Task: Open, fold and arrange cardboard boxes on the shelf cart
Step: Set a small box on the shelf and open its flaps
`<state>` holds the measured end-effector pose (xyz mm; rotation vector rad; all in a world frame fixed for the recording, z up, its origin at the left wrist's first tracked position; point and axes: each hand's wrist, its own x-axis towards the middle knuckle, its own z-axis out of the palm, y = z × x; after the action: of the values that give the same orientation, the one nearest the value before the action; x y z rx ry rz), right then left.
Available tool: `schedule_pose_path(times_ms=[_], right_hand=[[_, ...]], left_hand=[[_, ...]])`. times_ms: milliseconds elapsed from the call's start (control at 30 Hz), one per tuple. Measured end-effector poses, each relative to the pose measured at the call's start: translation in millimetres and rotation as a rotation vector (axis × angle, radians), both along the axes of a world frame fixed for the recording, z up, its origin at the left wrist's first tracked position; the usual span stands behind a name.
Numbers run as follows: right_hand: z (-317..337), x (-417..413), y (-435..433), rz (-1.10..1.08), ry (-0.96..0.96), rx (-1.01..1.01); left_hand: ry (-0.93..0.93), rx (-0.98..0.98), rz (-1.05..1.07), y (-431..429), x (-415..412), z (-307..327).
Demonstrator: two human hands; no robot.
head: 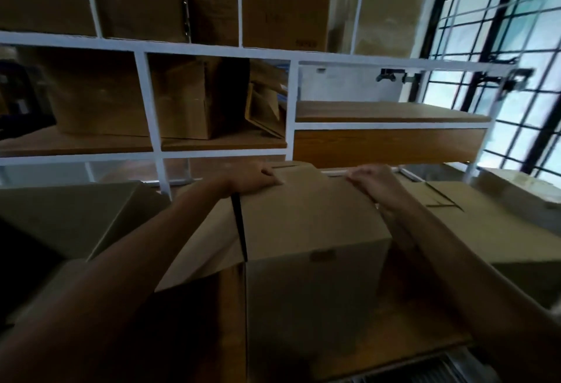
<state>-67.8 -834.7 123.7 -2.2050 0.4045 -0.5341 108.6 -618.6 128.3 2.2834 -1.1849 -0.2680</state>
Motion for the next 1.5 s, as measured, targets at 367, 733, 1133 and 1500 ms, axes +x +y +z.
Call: schedule_pose_path(times_ms=[367,733,1133,1500], right_hand=[[8.7,-64.4,14.2,-0.115,-0.427,0.374],[-66.9,-149.4,15.1,0.137,-0.248,0.101],[-95.1,-153.5,39.7,-0.028,-0.103,-0.460],[-76.2,-83.4,74.0,0.207,-0.065,-0.638]], left_hand=[[0.133,-0.161,-0.143,57.1,-106.7,59.4],[-0.018,0.148,0.154,40.5,-172.6,-40.6],[-0.463,-0.057,0.349,41.2,-186.7,-95.2],[-0.401,0.106,0.457,34.9,-126.1,-63.0]])
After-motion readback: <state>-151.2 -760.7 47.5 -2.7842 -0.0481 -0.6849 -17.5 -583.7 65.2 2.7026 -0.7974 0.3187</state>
